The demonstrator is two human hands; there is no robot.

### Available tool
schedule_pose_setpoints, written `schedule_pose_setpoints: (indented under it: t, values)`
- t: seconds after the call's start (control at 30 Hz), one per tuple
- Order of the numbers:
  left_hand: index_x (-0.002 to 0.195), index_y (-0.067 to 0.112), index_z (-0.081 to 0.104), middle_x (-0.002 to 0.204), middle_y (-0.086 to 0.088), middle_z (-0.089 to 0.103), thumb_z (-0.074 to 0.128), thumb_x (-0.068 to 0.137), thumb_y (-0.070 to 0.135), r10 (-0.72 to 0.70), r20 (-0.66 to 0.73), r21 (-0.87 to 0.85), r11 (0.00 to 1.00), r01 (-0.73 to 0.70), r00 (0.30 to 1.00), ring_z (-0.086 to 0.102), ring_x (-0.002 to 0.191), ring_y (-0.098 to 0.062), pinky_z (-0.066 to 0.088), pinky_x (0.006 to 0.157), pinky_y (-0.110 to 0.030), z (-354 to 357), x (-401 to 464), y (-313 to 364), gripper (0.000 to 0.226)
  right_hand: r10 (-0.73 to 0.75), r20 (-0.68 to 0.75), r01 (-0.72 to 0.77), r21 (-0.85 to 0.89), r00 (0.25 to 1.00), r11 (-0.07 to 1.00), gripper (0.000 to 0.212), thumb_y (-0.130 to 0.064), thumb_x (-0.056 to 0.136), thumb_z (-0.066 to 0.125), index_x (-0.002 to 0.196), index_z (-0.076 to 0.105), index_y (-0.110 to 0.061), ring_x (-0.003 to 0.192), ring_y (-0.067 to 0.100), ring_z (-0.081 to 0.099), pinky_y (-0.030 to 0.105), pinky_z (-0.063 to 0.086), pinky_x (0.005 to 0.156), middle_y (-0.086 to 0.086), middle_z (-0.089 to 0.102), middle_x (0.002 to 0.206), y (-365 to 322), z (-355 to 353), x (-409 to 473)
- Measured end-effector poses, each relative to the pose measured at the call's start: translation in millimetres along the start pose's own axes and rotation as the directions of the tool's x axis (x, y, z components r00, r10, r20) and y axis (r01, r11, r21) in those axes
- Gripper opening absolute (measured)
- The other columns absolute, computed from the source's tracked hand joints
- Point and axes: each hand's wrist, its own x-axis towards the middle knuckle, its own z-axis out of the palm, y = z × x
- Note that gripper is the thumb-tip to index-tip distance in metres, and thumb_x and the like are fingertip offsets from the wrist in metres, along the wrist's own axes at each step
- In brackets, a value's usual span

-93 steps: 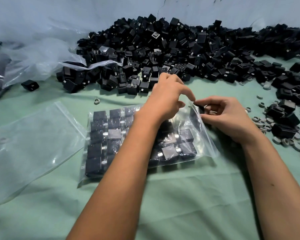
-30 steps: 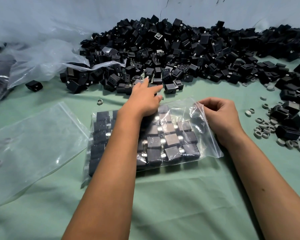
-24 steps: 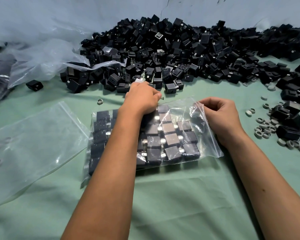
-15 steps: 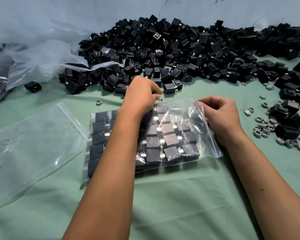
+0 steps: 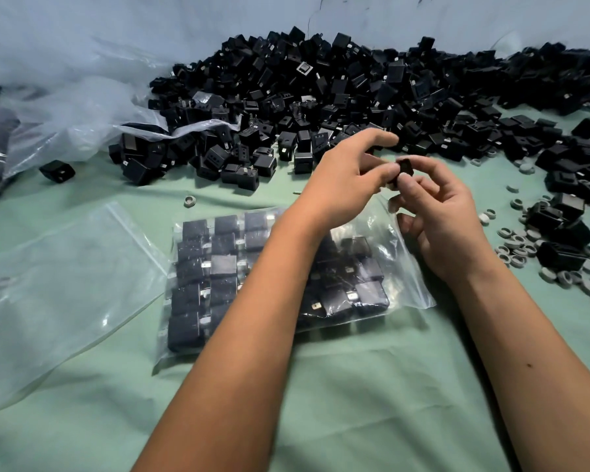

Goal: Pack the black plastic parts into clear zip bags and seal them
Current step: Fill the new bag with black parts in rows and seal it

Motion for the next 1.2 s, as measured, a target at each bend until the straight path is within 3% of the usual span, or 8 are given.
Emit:
schedule_pose_setpoints:
  t: [0.13,0.3,0.4,0.57,0.7,0.83,1.0,1.2]
  values:
    - [0.118,0.011,0.064,0.104,-0.009,0.071,0.055,0.105,0.014,-0.023,-0.063,0.023,0.999,0.025,0.998,0.072,0.091,-0.021,0.058,0.077,-0.028,3.0,-1.3,0.9,0.016,0.001,-0.054,-0.001,-0.010,0.999,1.000,0.016,-0.032,0.084,0.077,0.096,0.071,-0.022,0.076,0.014,0.065,0.022,0.044,0.049,0.001,0.070,0.088,-1.9,-1.6,1.4]
    - [0.111,0.035,0.073,0.128,0.004,0.058,0.052,0.097,-0.005,0.006,0.124,0.564,0.823,-0.075,0.992,0.040,0.128,-0.018,0.035,0.106,-0.034,2.0,-4.3,-2.5,0.047,0.034,-0.362,-0.161,-0.326,0.932,0.932,0.018,-0.032,0.091,0.078,0.093,0.074,-0.015,0.057,0.019,0.060,0.028,0.049,0.051,0.012,0.077,0.082,3.0,-21.7,8.8]
    - [0.102,0.041,0.074,0.131,0.007,0.051,0.062,0.093,-0.003,-0.002,0.177,0.691,0.712,-0.123,0.984,0.029,0.133,-0.020,0.024,0.102,-0.035,1.7,-5.8,-2.5,0.047,0.092,-0.281,-0.199,-0.382,0.955,0.902,0.016,-0.029,0.090,0.079,0.088,0.078,-0.013,0.050,0.017,0.060,0.024,0.049,0.046,0.016,0.077,0.083,4.9,-24.7,7.9]
    - [0.093,0.036,0.077,0.121,0.009,0.056,0.078,0.088,0.017,0.133,0.082,0.670,0.726,-0.153,0.988,0.036,0.127,-0.019,0.036,0.105,-0.041,-6.2,-3.2,-2.2,0.019,0.043,0.005,-0.035,-0.480,0.999,0.876,0.020,-0.020,0.079,0.088,0.097,0.080,-0.020,0.061,0.019,0.060,0.023,0.051,0.051,0.012,0.075,0.087,-2.1,-21.2,1.1]
    - [0.090,0.035,0.079,0.116,0.008,0.060,0.083,0.084,0.020,0.185,0.051,0.614,0.769,-0.177,0.981,0.042,0.118,-0.017,0.041,0.102,-0.033,-11.2,-0.3,2.9,0.016,-0.064,0.132,0.126,-0.542,0.989,0.831,0.028,-0.023,0.074,0.092,0.098,0.077,-0.024,0.073,0.027,0.066,0.043,0.059,0.067,0.006,0.076,0.089,-8.6,-14.5,-3.9]
    - [0.089,0.035,0.080,0.114,0.009,0.062,0.085,0.082,0.023,0.192,0.051,0.573,0.798,-0.186,0.980,0.045,0.114,-0.015,0.039,0.100,-0.028,-12.0,0.3,3.1,0.015,-0.133,0.193,0.222,-0.577,0.972,0.786,0.032,-0.010,0.071,0.093,0.097,0.078,-0.020,0.083,0.042,0.066,0.061,0.058,0.075,0.004,0.076,0.089,-5.9,-4.2,-6.1]
    - [0.086,0.034,0.081,0.110,0.010,0.063,0.085,0.080,0.020,0.190,0.049,0.509,0.840,-0.188,0.981,0.049,0.112,-0.015,0.042,0.099,-0.032,-13.7,0.0,0.5,0.016,-0.080,0.210,0.185,-0.548,0.975,0.816,0.023,-0.025,0.075,0.092,0.093,0.080,-0.017,0.082,0.028,0.072,0.044,0.060,0.077,0.006,0.077,0.088,-5.3,-4.5,-8.8]
    - [0.085,0.034,0.081,0.108,0.010,0.063,0.086,0.079,0.017,0.185,0.038,0.465,0.867,-0.181,0.982,0.052,0.111,-0.014,0.043,0.101,-0.036,-15.7,0.8,-1.3,0.018,-0.057,0.176,0.151,-0.584,0.983,0.797,0.025,-0.027,0.077,0.092,0.094,0.076,-0.018,0.090,0.025,0.073,0.039,0.061,0.077,0.005,0.076,0.093,1.9,0.8,-7.8]
